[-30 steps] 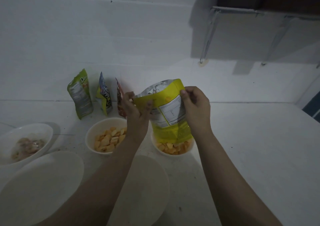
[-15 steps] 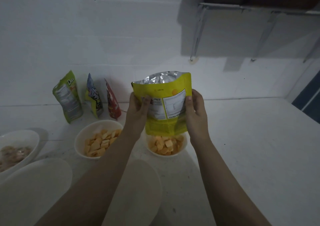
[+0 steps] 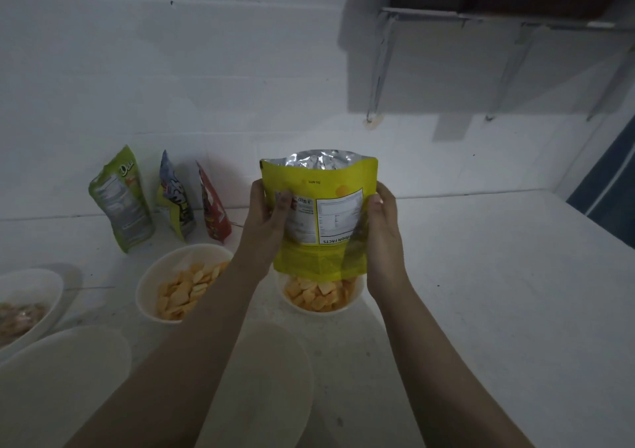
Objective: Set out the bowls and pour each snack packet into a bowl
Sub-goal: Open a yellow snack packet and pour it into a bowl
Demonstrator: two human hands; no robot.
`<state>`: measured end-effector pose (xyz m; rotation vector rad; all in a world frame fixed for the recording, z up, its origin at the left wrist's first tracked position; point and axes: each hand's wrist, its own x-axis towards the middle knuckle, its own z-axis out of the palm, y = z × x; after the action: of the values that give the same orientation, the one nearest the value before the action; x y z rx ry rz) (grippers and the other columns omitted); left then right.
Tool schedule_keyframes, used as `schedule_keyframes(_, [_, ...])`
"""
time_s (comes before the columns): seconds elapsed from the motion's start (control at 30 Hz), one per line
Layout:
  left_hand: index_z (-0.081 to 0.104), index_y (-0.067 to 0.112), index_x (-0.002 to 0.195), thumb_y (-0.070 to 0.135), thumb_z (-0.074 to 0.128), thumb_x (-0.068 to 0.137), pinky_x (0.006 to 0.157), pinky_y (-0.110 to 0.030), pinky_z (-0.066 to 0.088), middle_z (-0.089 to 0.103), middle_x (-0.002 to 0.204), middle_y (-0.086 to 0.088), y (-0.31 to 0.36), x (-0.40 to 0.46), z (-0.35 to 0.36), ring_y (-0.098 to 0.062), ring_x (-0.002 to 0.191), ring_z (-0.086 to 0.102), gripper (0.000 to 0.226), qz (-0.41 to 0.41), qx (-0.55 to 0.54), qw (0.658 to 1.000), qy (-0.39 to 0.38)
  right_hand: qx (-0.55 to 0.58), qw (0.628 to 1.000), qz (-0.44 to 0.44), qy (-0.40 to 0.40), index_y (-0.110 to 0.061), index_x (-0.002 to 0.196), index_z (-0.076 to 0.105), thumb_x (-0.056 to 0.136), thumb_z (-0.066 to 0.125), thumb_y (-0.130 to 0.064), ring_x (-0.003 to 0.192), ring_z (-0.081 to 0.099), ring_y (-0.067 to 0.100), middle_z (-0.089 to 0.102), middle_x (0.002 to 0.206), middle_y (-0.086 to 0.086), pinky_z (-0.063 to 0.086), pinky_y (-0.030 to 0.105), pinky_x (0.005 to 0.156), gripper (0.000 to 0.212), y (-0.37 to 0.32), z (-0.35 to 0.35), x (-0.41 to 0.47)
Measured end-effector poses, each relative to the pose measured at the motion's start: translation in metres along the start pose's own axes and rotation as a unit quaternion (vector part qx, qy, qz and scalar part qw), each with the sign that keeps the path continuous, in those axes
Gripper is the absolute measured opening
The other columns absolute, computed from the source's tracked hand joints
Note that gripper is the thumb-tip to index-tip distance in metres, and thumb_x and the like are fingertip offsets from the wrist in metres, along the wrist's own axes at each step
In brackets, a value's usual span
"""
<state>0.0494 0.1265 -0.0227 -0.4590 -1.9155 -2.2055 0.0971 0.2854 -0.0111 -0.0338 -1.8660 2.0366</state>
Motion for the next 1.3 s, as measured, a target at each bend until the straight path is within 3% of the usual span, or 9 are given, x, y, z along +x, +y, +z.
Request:
schedule_keyframes(0.17, [0.056, 0.017, 0.121, 0.040, 0.068, 0.086, 0.091, -0.042, 0.054, 0.067, 0.122, -0.006, 0.006, 0.005, -0.011, -0.023, 0.113, 0.064, 0.044, -0.034, -0.028, 0.999, -0.024, -0.013, 1.000, -0.018, -0.010, -0.020, 0.109, 0.065, 0.100, 0.051, -0.035, 0.092, 0.070, 0.006, 0.073, 0.101, -0.005, 0.054, 0.017, 0.069, 0.023, -0.006, 0.001, 0.002])
schedule_keyframes(0.33, [0.069, 0.012, 0.099, 0.004, 0.068, 0.084, 0.073, -0.023, 0.055, 0.077, 0.091, 0.005, 0.013, 0.009, -0.021, -0.013, 0.088, 0.072, 0.017, -0.005, -0.022, 1.000, 0.012, 0.014, 0.998, -0.052, 0.044, -0.007, 0.091, 0.071, 0.095, 0.063, -0.019, 0.078, 0.069, 0.017, 0.075, 0.085, 0.006, 0.057, 0.032, 0.067, 0.015, -0.010, -0.007, 0.009])
schedule_keyframes(0.53, [0.077, 0.026, 0.085, -0.003, 0.066, 0.084, 0.074, -0.021, 0.055, 0.077, 0.087, 0.009, 0.013, 0.011, -0.027, -0.010, 0.086, 0.072, 0.031, 0.017, -0.013, 1.000, 0.018, -0.015, 0.999, -0.017, -0.025, -0.011, 0.095, 0.073, 0.093, 0.065, -0.023, 0.082, 0.072, 0.017, 0.076, 0.089, 0.005, 0.059, 0.032, 0.069, 0.014, -0.014, -0.012, 0.013])
schedule_keyframes(0.63, [0.075, 0.021, 0.096, 0.003, 0.071, 0.082, 0.077, -0.026, 0.056, 0.077, 0.094, 0.005, 0.012, 0.008, -0.026, -0.014, 0.093, 0.072, 0.024, 0.009, -0.032, 0.999, -0.003, -0.021, 1.000, -0.018, -0.006, -0.008, 0.089, 0.075, 0.091, 0.068, -0.021, 0.072, 0.071, 0.014, 0.076, 0.078, 0.001, 0.057, 0.031, 0.064, 0.015, -0.020, -0.013, 0.014])
schedule_keyframes(0.8, [0.068, 0.022, 0.112, 0.024, 0.082, 0.073, 0.087, -0.028, 0.055, 0.073, 0.111, 0.005, -0.010, -0.006, -0.023, -0.014, 0.106, 0.068, 0.042, -0.086, 0.027, 0.990, -0.110, 0.059, 0.995, -0.065, 0.043, -0.010, 0.083, 0.074, 0.091, 0.066, -0.016, 0.074, 0.068, 0.020, 0.073, 0.077, 0.007, 0.057, 0.032, 0.066, 0.012, -0.034, -0.011, 0.010])
schedule_keyframes(0.97, [0.067, 0.028, 0.107, 0.005, 0.071, 0.083, 0.080, -0.014, 0.051, 0.073, 0.097, 0.022, -0.022, -0.010, -0.030, 0.001, 0.097, 0.068, 0.033, -0.085, 0.079, 0.986, -0.120, 0.059, 0.994, -0.081, 0.040, -0.002, 0.081, 0.072, 0.091, 0.068, -0.017, 0.071, 0.065, 0.025, 0.070, 0.077, 0.016, 0.054, 0.039, 0.065, 0.019, -0.033, 0.000, 0.001])
schedule_keyframes(1.13, [0.069, 0.017, 0.105, -0.004, 0.069, 0.082, 0.080, -0.019, 0.053, 0.076, 0.097, 0.008, -0.037, -0.020, -0.039, -0.009, 0.096, 0.071, 0.031, -0.121, 0.082, 0.979, -0.143, 0.077, 0.992, -0.089, 0.053, -0.002, 0.080, 0.072, 0.091, 0.067, -0.019, 0.072, 0.063, 0.025, 0.068, 0.076, 0.015, 0.052, 0.039, 0.066, 0.020, -0.042, 0.000, 0.001])
schedule_keyframes(1.2, [0.067, 0.019, 0.110, 0.004, 0.071, 0.083, 0.083, -0.023, 0.054, 0.075, 0.103, 0.007, -0.038, -0.020, -0.040, -0.012, 0.100, 0.070, 0.031, -0.114, 0.092, 0.980, -0.132, 0.070, 0.992, -0.096, 0.050, 0.000, 0.082, 0.072, 0.092, 0.067, -0.020, 0.072, 0.063, 0.026, 0.069, 0.077, 0.015, 0.053, 0.041, 0.067, 0.023, -0.042, 0.004, 0.001])
schedule_keyframes(1.3, [0.064, 0.033, 0.114, 0.039, 0.073, 0.079, 0.084, -0.040, 0.057, 0.073, 0.111, 0.005, -0.037, -0.018, -0.049, -0.018, 0.102, 0.069, 0.037, -0.095, 0.159, 0.976, -0.116, 0.078, 0.992, -0.072, 0.066, -0.011, 0.085, 0.076, 0.092, 0.066, -0.021, 0.075, 0.071, 0.024, 0.075, 0.079, 0.007, 0.059, 0.039, 0.069, 0.016, -0.038, 0.008, -0.003])
